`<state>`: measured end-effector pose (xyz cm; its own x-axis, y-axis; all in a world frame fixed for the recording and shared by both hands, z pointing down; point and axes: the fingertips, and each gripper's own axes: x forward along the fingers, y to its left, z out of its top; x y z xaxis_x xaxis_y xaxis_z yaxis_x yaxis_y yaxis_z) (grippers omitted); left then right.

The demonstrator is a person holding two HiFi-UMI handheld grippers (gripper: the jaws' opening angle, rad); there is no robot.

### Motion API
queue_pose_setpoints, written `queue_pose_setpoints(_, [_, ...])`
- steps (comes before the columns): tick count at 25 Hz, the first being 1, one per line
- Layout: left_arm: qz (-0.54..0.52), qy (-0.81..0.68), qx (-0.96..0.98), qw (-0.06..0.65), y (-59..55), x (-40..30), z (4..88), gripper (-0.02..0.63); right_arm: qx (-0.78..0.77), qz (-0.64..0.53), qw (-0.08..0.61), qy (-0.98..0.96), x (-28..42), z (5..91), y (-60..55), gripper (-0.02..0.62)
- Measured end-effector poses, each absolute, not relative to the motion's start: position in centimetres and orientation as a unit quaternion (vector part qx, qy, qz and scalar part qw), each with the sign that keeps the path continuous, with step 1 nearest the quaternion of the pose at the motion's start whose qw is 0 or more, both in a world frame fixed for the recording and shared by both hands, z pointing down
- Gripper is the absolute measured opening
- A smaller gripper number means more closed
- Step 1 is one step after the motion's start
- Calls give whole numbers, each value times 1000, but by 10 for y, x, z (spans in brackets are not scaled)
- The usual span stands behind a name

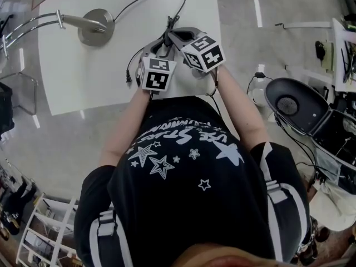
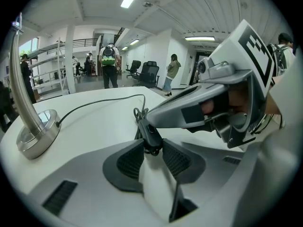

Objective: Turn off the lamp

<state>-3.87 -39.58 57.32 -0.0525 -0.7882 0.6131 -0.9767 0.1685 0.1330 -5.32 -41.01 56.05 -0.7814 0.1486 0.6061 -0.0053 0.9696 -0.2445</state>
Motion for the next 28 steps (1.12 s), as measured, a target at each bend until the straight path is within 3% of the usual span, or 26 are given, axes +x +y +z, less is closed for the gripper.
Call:
queue_pose_setpoints(13, [157,-704,625,298,-395,-41,575,138,-49,125,373,-918,-58,570,-411,6])
queue_pose_setpoints(28, [159,-696,625,316,-398,-40,574,138,-20,189,314,-930,-47,558,-429,6])
